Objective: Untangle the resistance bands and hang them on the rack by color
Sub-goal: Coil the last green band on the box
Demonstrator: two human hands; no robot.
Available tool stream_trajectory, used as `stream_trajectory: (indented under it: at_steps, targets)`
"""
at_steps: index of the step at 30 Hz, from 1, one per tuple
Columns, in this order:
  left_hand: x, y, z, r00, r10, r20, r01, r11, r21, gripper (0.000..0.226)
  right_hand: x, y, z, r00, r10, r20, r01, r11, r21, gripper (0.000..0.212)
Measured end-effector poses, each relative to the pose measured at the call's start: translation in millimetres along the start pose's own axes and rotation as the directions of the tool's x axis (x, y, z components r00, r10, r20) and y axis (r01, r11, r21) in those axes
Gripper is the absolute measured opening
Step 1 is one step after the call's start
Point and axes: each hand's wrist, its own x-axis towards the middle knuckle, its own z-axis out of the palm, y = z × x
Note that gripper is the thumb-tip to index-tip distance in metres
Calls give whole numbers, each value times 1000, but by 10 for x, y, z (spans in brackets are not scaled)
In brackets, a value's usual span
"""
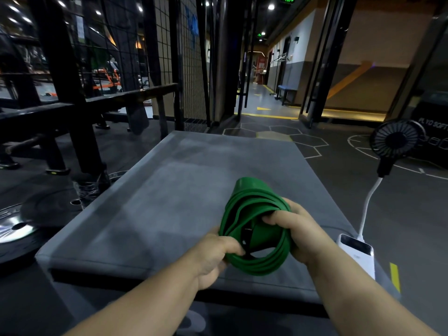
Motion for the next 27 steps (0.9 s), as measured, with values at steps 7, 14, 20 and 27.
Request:
stream_trajectory:
  at_steps: [7,14,20,27]
  targets:
    - [-4,-14,52,984,-59,-167,43,994,-99,38,52,34,48,995,41,-86,-40,999,12,65]
    - [-20,8,105,975,-78,-209,39,983,-181,39,38,33,28,996,34,-78,-34,999,2,46]
    - [-19,-14,91,982,-57,-181,31,989,-148,56,64,53,-37,987,75,-144,-88,993,-80,38]
    - [-95,-2,118,991,0,-136,-29,977,-212,78,66,7,-95,990,109,-91,-116,990,-77,47]
